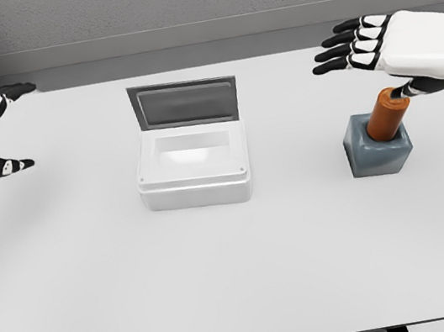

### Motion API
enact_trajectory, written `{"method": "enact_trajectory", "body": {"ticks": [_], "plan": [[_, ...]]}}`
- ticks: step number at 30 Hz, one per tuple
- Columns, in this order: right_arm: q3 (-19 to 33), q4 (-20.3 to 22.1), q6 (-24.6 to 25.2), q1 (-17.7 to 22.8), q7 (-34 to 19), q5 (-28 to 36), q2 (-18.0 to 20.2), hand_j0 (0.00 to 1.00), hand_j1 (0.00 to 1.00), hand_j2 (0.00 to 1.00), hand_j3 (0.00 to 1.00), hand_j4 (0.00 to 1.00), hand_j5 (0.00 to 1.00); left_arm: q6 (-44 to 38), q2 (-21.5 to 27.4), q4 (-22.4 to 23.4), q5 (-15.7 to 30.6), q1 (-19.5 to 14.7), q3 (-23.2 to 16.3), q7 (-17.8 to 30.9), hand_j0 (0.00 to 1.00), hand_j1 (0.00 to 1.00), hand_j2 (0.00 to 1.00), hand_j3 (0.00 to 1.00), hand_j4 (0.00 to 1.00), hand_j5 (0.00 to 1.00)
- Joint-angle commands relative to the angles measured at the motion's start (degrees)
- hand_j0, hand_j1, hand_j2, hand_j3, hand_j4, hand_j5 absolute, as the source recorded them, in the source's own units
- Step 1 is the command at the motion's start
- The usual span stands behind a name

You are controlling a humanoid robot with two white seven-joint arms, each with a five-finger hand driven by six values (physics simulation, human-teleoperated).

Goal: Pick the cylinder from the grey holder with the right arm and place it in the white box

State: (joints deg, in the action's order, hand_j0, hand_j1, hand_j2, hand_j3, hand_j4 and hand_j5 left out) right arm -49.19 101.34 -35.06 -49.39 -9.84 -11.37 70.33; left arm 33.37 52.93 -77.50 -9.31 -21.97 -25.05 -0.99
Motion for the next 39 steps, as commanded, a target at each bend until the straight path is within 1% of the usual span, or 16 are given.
{"method": "enact_trajectory", "body": {"ticks": [1, 6, 9, 11, 12, 14, 16, 19, 21, 23, 25, 26, 27, 32, 37, 39], "plan": [[-0.1, 0.0, 0.1, -0.1, 0.0, 0.0, 0.2, 1.0, 1.0, 1.0, 1.0, 1.0, 1.0, 0.0, 0.2, 0.8, 0.3, 0.2, 3.3, -0.1, 1.0, 1.0, 1.0, 1.0, 1.0, 1.0], [0.0, 0.0, 0.1, -0.7, 0.8, 0.4, 0.2, 1.0, 1.0, 1.0, 1.0, 1.0, 1.0, 0.2, 0.1, -0.4, 0.3, 0.6, 4.2, -0.2, 1.0, 1.0, 1.0, 1.0, 1.0, 1.0], [-0.4, -0.4, 0.1, -2.1, -0.9, -1.4, 1.3, 1.0, 1.0, 1.0, 1.0, 1.0, 1.0, 0.3, -0.3, -1.0, 0.2, 1.0, 3.9, -0.2, 1.0, 1.0, 1.0, 1.0, 1.0, 1.0], [0.0, -0.4, 0.1, -4.7, -18.3, 2.6, 0.3, 1.0, 1.0, 1.0, 1.0, 1.0, 1.0, 0.7, -0.5, -0.3, 0.2, 2.8, 3.9, -0.2, 1.0, 1.0, 1.0, 1.0, 1.0, 1.0], [0.1, -0.9, 0.1, -5.5, -25.2, 9.1, -0.5, 1.0, 1.0, 1.0, 1.0, 1.0, 1.0, 0.8, -0.7, -0.3, 0.2, 3.6, 3.8, -0.2, 1.0, 1.0, 1.0, 1.0, 1.0, 1.0], [0.0, -2.9, 0.1, -7.4, -25.2, 13.3, -3.6, 1.0, 1.0, 1.0, 1.0, 1.0, 1.0, 1.6, -2.0, -0.6, 1.0, 2.9, 4.0, -0.2, 1.0, 1.0, 1.0, 1.0, 1.0, 1.0], [-0.2, -4.6, 0.1, -9.2, -25.2, 11.7, -3.4, 1.0, 1.0, 1.0, 1.0, 1.0, 1.0, 1.6, -5.0, -0.9, 9.4, 0.5, 4.0, -0.2, 1.0, 1.0, 1.0, 1.0, 1.0, 1.0], [-0.3, -4.7, 0.1, -10.3, -25.2, 9.3, -3.4, 1.0, 1.0, 1.0, 1.0, 1.0, 1.0, 1.5, -6.6, -0.9, 15.2, 0.3, 3.5, -0.2, 1.0, 1.0, 1.0, 1.0, 1.0, 1.0], [-0.6, -5.0, 0.1, -10.3, -25.2, 5.1, -3.3, 1.0, 1.0, 1.0, 1.0, 1.0, 1.0, 1.3, -7.5, -0.5, 28.2, 0.0, -1.3, 0.3, 1.0, 1.0, 1.0, 1.0, 1.0, 1.0], [-1.1, -5.3, 0.1, -10.4, -25.2, 4.0, -3.4, 1.0, 1.0, 1.0, 1.0, 1.0, 1.0, -0.8, -9.0, -0.2, 31.5, -0.4, -3.5, 0.4, 1.0, 1.0, 1.0, 1.0, 1.0, 1.0], [-2.4, -5.6, 0.1, -10.4, -25.2, 2.8, -3.3, 1.0, 1.0, 1.0, 1.0, 1.0, 1.0, -10.9, -9.7, -1.5, 39.3, -1.1, -4.3, 0.4, 1.0, 1.0, 1.0, 1.0, 1.0, 1.0], [-3.1, -5.6, 0.1, -10.4, -25.2, 1.2, -3.3, 1.0, 1.0, 1.0, 1.0, 1.0, 1.0, -16.8, -10.7, -2.4, 45.8, -2.7, -4.2, 0.6, 1.0, 1.0, 1.0, 1.0, 1.0, 1.0], [-3.8, -5.6, 0.1, -10.4, -25.2, 0.2, -3.3, 1.0, 1.0, 1.0, 1.0, 1.0, 1.0, -19.0, -10.7, -2.3, 48.9, -2.9, -4.2, 1.3, 1.0, 1.0, 1.0, 1.0, 1.0, 1.0], [-7.3, -5.5, 0.1, -10.4, -25.2, -2.0, -3.4, 1.0, 1.0, 1.0, 1.0, 1.0, 1.0, -22.4, -10.8, -2.3, 49.4, -2.6, -5.6, 1.7, 1.0, 1.0, 1.0, 1.0, 1.0, 1.0], [-9.1, -6.6, 0.1, -10.5, -25.2, -3.2, -5.2, 1.0, 1.0, 1.0, 1.0, 1.0, 1.0, -23.0, -10.5, -1.7, 52.0, -2.8, -5.3, 5.8, 1.0, 1.0, 1.0, 1.0, 1.0, 1.0], [-9.6, -7.3, 0.1, -10.4, -25.2, -4.5, -6.3, 1.0, 1.0, 1.0, 1.0, 1.0, 1.0, -26.3, -10.7, -1.3, 52.5, -3.3, -5.3, 7.0, 1.0, 1.0, 1.0, 1.0, 1.0, 1.0]]}}
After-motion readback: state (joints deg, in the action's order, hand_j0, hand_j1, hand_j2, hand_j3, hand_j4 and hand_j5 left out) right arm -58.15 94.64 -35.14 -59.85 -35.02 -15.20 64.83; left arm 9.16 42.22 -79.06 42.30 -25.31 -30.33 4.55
